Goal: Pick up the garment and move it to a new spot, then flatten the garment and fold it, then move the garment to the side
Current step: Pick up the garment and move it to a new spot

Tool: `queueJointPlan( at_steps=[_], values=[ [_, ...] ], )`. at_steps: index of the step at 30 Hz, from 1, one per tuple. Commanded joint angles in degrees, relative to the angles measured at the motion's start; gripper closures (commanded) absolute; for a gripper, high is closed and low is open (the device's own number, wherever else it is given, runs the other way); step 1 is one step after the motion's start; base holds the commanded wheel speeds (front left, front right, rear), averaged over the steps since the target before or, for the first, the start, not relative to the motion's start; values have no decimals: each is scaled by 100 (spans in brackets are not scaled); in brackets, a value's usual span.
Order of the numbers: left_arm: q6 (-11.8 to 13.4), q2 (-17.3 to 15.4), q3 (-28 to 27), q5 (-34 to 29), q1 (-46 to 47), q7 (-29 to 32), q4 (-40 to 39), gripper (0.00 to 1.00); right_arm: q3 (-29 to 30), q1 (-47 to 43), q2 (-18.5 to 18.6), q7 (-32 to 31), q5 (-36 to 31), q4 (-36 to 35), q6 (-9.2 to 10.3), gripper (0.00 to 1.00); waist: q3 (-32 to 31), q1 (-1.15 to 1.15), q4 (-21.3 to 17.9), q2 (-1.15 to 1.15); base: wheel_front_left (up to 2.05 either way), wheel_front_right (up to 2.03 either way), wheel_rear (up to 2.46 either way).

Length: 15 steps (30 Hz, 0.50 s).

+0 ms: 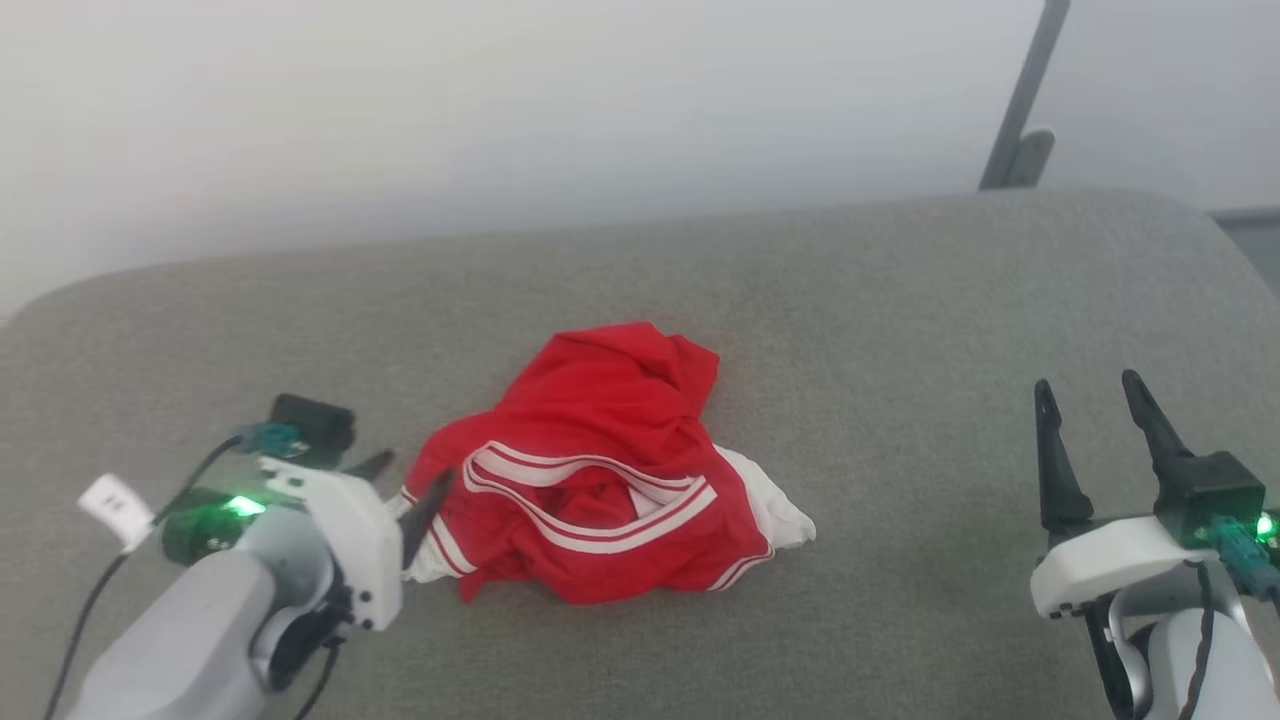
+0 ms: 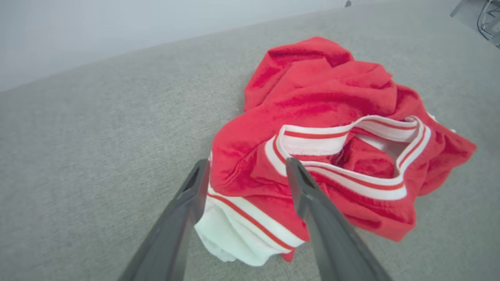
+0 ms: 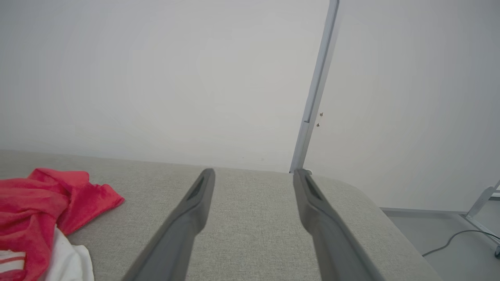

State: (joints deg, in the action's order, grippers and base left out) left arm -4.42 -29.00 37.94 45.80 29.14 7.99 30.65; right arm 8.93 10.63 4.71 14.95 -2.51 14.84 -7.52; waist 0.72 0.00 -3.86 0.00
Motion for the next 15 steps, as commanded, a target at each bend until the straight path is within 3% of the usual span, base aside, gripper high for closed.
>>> queueJointPlan(
  at_steps=[1,8,15],
  values=[
    [61,-79,-75,14,-113,-121,-87,0,-16,-56,18,32,32,-5,6,0,-118,0,104,0,0,0,0],
    [412,-572,-643,64,-777,-1243,-789,0,28,-212,27,32,114,-4,6,0,-309,0,332,0,0,0,0],
    [754,-918,-1216,337,-1640,-1964,-1186,0,178,-416,-25,32,100,-77,6,0,-446,0,589,0,0,0,0]
  ],
)
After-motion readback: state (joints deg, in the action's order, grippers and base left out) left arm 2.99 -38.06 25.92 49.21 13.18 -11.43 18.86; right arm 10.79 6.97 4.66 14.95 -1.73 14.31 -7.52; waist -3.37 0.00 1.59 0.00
